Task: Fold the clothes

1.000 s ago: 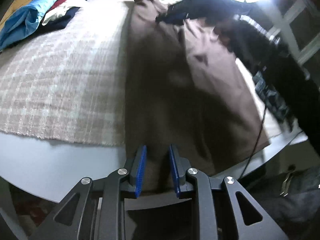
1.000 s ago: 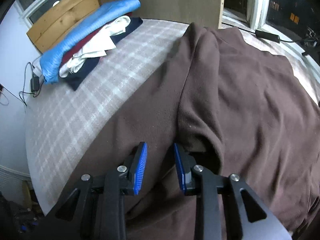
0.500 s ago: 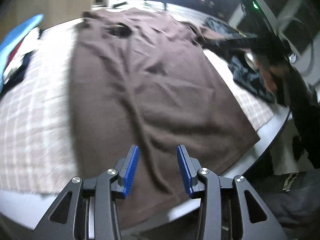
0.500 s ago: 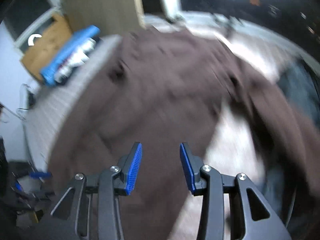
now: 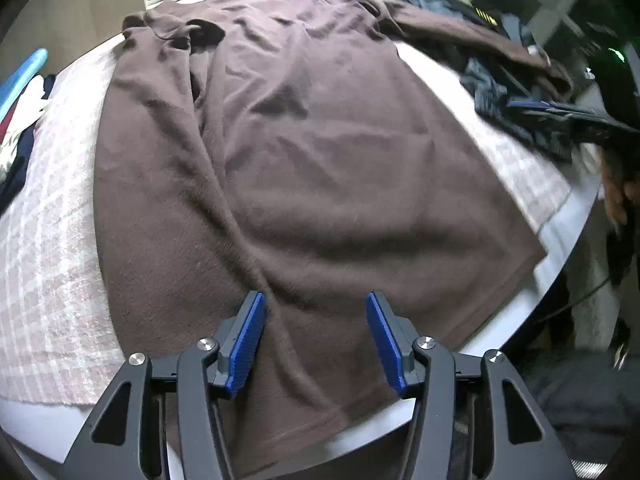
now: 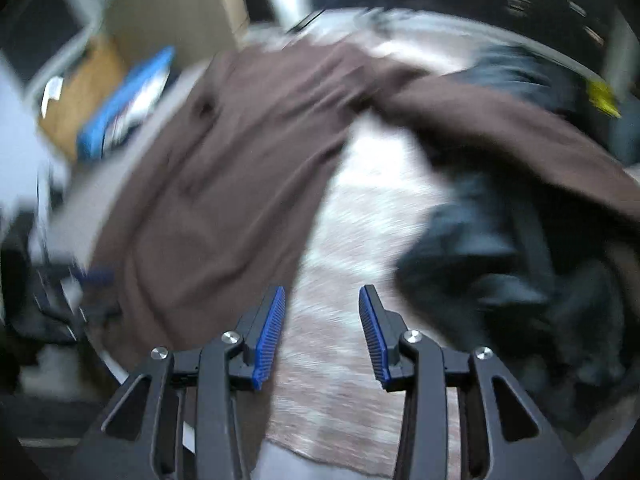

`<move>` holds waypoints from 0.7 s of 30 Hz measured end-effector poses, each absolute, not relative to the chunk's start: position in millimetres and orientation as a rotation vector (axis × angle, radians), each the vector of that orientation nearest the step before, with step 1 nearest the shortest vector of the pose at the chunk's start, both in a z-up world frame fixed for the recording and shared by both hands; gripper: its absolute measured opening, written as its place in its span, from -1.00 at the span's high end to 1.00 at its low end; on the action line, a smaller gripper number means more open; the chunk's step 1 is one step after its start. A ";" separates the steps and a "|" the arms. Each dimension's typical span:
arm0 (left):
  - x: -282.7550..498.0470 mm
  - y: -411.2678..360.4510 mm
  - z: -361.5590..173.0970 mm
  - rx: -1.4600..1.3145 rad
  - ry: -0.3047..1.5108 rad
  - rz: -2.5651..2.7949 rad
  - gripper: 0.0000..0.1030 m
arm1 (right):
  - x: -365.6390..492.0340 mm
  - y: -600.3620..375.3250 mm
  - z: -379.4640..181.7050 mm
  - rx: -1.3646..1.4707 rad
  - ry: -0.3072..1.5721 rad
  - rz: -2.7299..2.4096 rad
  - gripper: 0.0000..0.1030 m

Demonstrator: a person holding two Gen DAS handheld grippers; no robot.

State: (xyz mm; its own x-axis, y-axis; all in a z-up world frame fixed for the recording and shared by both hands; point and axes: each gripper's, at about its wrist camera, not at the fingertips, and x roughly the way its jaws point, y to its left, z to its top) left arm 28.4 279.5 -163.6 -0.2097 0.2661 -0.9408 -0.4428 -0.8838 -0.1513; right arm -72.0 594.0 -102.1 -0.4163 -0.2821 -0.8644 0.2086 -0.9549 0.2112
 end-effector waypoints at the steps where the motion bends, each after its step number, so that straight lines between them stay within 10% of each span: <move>1: 26.2 283.8 -162.4 -1.603 0.189 2.140 -0.23 | -69.4 613.5 -97.5 1.495 -0.144 -2.478 0.25; 11: 19.4 310.4 -181.3 -1.616 0.158 2.110 -0.61 | -31.5 766.2 -76.7 1.490 -0.498 -2.859 0.22; 21: 30.9 329.4 -182.3 -1.559 0.374 2.094 -0.96 | -78.5 669.0 -68.2 1.421 -0.028 -2.678 0.22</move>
State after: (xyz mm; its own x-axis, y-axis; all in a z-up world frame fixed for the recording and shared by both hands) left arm 30.9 329.4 -182.3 -0.2204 0.2265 -0.9488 -0.5410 -0.8377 -0.0743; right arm -78.5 669.0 -68.2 -0.5556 -0.1055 -0.8247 0.0883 -0.9938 0.0677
